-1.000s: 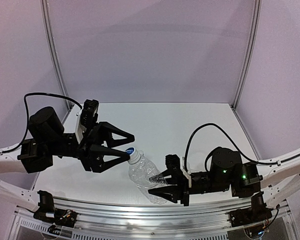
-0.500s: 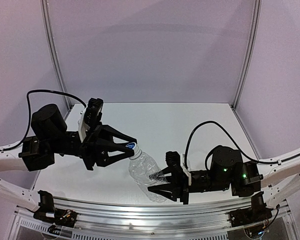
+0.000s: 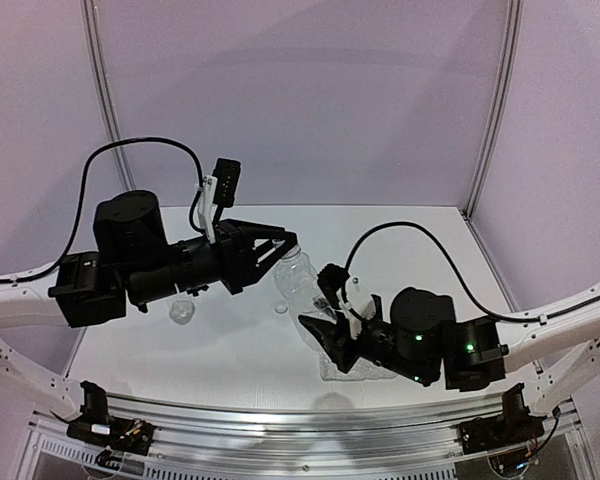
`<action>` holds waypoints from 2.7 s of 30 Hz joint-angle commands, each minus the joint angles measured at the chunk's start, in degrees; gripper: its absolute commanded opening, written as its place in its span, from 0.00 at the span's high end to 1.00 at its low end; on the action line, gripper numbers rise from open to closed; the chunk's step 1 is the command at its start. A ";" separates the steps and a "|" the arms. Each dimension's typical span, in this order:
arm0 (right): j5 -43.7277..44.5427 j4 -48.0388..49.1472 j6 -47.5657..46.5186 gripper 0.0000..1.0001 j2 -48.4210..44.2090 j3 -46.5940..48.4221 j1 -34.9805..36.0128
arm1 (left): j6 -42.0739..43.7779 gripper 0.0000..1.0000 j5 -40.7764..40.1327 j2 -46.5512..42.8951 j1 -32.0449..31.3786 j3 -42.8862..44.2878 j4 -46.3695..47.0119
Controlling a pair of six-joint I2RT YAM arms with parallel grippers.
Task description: Unscrew the bottle caps
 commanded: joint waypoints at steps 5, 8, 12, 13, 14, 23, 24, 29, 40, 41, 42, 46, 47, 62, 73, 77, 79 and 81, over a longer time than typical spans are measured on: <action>15.09 -3.85 0.18 0.65 5.35 3.32 -0.07 | -9.80 0.78 -15.44 5.84 -0.79 3.09 -9.58; 13.91 -3.47 0.09 0.64 4.39 2.72 -0.07 | -9.62 0.68 -14.92 5.02 -0.83 2.68 -9.39; 11.58 -3.51 -0.10 0.64 3.62 2.33 -0.06 | -5.68 0.42 -10.33 2.82 -0.75 0.94 -6.13; 10.59 -3.57 -0.17 0.64 3.31 2.22 -0.06 | -3.85 0.36 -8.27 2.09 -0.75 0.41 -5.64; 9.35 -3.60 -0.25 0.64 2.97 2.03 -0.05 | -2.11 0.28 -5.22 1.06 -0.75 -0.04 -5.57; -12.40 2.12 -1.83 0.64 -6.24 -4.53 -0.18 | 8.74 0.10 13.72 -11.95 1.98 -5.22 -5.54; -15.77 2.48 -1.97 0.64 -7.31 -5.36 -0.14 | 9.33 0.11 15.96 -13.08 2.05 -5.36 -5.57; -26.18 2.79 -1.90 0.63 -9.91 -6.47 -0.12 | 11.07 0.13 24.19 -15.53 1.98 -7.14 -2.11; -33.39 0.56 -1.91 0.64 -6.28 -3.78 -0.19 | 13.10 0.19 28.77 -9.49 1.10 -5.37 -0.22; -33.40 0.47 -2.00 0.64 -5.81 -3.51 -0.18 | 13.19 0.20 29.00 -9.27 1.04 -5.31 -0.12; -33.54 0.41 -1.95 0.64 -5.46 -3.29 -0.13 | 13.27 0.21 28.89 -9.10 0.95 -5.05 -0.37; -34.00 0.16 -1.86 0.64 -4.88 -2.88 -0.09 | 13.66 0.27 28.89 -8.24 0.83 -4.62 -0.67; -33.96 0.20 -1.85 0.64 -4.87 -2.88 -0.16 | 13.62 0.28 28.92 -7.81 0.76 -4.44 -0.59; -25.25 -0.12 -1.69 0.64 -6.15 -3.39 -0.10 | 11.65 0.70 21.29 -2.53 -0.57 -0.05 -3.30; 2.55 -1.61 -1.37 0.63 0.16 -0.07 -0.03 | -5.06 0.85 -10.94 6.46 -1.96 4.72 -8.35; 18.88 -5.98 0.06 0.64 6.44 4.99 -0.03 | -9.74 0.82 -21.59 9.51 -2.16 6.17 -11.02; 20.61 -7.23 0.17 0.64 7.94 6.14 -0.05 | -10.52 0.81 -23.48 10.49 -2.16 6.71 -12.08; 20.57 -7.41 0.25 0.64 8.31 6.35 -0.03 | -10.68 0.77 -24.68 10.57 -2.16 6.46 -11.99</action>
